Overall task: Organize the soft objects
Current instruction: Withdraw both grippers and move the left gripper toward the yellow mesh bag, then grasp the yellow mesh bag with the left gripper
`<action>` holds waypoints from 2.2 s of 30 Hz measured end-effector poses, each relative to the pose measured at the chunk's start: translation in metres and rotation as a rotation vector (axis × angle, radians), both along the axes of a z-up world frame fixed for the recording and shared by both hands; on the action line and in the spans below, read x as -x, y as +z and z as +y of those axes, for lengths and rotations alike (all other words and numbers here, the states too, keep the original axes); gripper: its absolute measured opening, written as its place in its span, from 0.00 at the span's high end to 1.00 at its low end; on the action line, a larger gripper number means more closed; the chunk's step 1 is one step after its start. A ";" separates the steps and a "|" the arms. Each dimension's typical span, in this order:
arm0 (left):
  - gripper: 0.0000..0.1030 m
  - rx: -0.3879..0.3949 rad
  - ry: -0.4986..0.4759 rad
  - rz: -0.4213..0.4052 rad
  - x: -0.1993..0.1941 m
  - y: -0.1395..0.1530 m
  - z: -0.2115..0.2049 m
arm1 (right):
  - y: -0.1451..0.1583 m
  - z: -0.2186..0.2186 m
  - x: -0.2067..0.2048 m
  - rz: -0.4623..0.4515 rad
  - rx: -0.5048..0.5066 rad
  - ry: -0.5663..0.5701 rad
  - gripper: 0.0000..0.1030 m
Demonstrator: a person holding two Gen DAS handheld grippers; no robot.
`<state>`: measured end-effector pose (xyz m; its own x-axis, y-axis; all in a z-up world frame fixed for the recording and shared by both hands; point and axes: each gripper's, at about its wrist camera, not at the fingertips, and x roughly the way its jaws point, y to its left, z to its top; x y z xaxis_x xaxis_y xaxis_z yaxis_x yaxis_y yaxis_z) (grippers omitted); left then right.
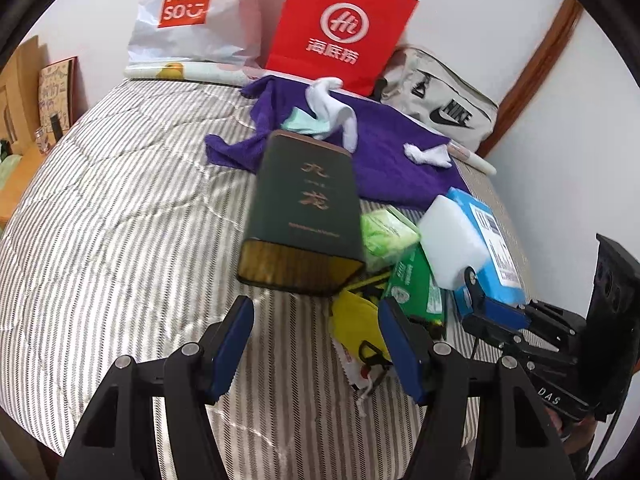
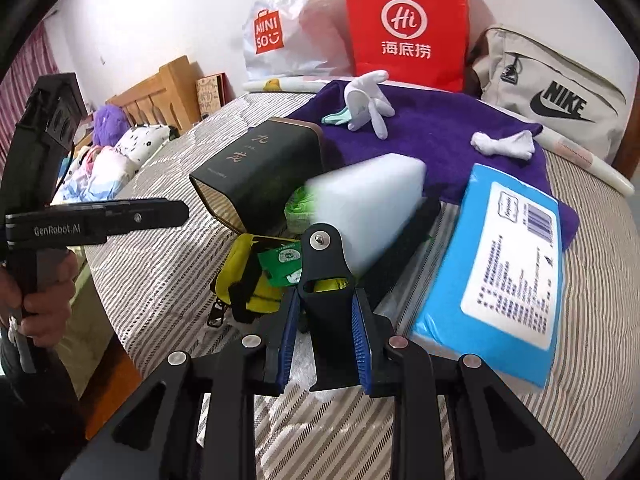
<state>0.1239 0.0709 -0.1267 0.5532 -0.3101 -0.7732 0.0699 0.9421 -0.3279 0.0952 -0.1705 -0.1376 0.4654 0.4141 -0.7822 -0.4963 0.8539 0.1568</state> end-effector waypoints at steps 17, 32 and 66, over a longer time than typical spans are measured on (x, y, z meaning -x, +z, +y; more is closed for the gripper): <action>0.40 -0.103 -0.033 0.050 -0.015 -0.029 -0.057 | 0.004 -0.053 0.031 -0.019 -0.066 -0.073 0.75; 0.84 -0.087 -0.024 -0.023 0.010 -0.009 -0.039 | -0.028 -0.083 0.035 0.050 -0.043 -0.156 0.75; 0.85 -0.096 0.069 -0.064 0.045 -0.010 0.013 | -0.015 -0.084 0.048 0.040 -0.067 -0.173 0.75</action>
<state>0.0790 0.0837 -0.1362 0.6194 -0.1957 -0.7602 0.0215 0.9723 -0.2328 0.0470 -0.2549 -0.1527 0.5033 0.3822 -0.7750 -0.3354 0.9130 0.2324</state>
